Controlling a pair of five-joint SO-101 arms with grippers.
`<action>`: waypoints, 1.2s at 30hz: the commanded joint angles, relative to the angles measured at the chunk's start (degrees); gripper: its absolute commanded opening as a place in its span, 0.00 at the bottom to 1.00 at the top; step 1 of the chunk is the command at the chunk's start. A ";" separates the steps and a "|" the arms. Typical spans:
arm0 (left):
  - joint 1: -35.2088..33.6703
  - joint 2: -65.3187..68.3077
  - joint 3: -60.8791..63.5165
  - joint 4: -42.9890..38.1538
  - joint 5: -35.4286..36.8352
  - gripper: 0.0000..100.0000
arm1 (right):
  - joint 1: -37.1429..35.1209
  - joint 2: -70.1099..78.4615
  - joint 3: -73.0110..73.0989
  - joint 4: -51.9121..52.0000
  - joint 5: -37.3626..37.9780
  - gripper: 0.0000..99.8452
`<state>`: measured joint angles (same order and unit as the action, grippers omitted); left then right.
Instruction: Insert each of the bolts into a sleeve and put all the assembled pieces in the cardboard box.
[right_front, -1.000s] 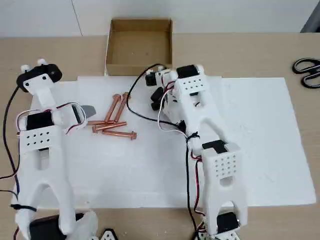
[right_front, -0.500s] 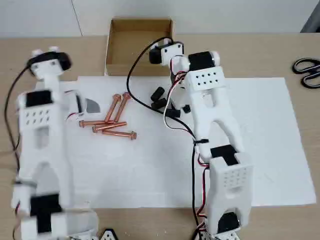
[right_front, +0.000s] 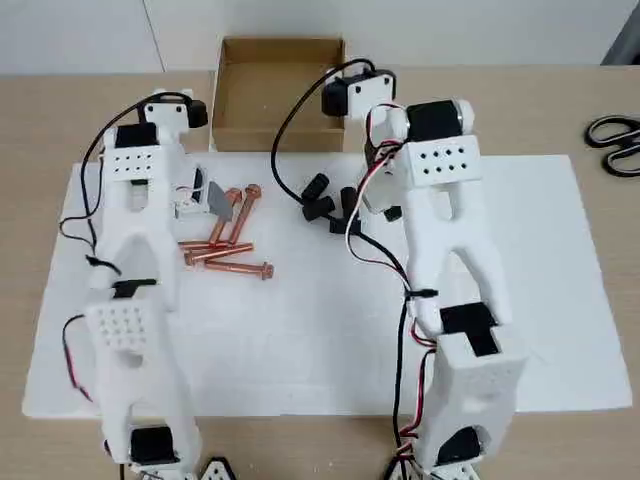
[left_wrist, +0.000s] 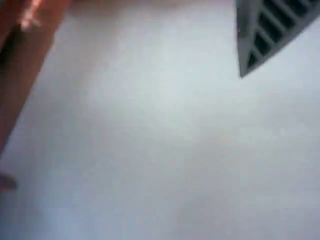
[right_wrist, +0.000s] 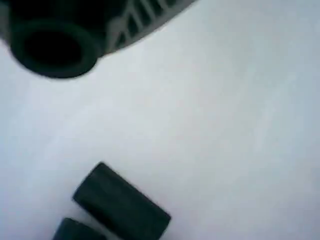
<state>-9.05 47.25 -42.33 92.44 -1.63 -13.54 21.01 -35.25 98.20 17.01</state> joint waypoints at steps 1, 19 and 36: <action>0.53 5.10 -12.70 3.34 -0.35 0.31 | 0.31 -4.53 0.79 1.27 -0.35 0.00; 4.84 18.11 -30.11 7.21 -0.18 0.17 | 0.31 -4.53 1.93 1.19 -0.35 0.00; 5.71 20.31 -30.46 7.21 -0.26 0.09 | -0.04 -4.53 1.93 1.19 -0.44 0.00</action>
<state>-3.25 67.47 -72.22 99.74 -1.80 -13.54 20.22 -32.97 98.20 17.01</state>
